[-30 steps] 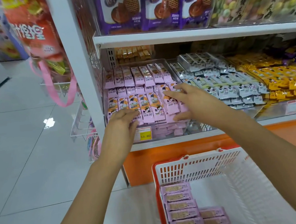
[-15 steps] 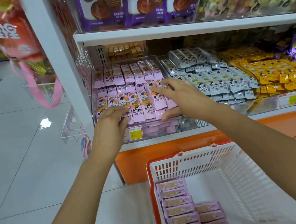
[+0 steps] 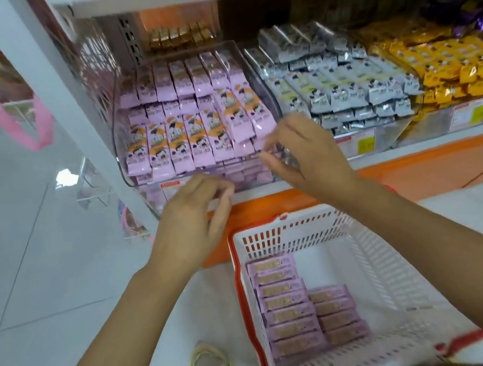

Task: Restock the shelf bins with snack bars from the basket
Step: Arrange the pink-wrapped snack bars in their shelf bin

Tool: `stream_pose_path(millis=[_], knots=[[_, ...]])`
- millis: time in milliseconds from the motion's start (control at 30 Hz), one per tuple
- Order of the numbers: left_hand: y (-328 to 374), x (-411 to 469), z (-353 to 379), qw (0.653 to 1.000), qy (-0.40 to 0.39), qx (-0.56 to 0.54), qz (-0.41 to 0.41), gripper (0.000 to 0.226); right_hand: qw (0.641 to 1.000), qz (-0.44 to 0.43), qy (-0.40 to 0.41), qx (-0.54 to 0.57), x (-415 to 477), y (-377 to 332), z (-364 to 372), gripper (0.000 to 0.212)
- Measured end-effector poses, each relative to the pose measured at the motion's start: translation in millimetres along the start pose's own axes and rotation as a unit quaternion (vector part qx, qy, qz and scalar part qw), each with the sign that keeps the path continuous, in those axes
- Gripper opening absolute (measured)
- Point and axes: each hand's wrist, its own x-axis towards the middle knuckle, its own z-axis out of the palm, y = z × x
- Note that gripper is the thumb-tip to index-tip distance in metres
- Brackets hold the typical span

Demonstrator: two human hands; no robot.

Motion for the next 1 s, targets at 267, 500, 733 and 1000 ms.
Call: stream_pose_path(millis=[267, 500, 733, 1000], knots=[[-7, -47, 70, 0.905, -0.400, 0.113, -0.088, 0.038, 0.899, 0.177, -0.399, 0.039, -219, 22, 83, 0.025], [-21, -68, 108, 0.854, -0.494, 0.112, -0.119, 0.036, 0.700, 0.329, -0.634, 0.019, -349, 51, 100, 0.064], [-30, -64, 119, 0.856, -0.493, 0.104, -0.114, 0.038, 0.698, 0.271, -0.662, 0.032, -362, 60, 121, 0.079], [-32, -62, 120, 0.856, -0.491, 0.107, -0.125, 0.038, 0.745, 0.197, -0.637, 0.001, -359, 67, 132, 0.080]])
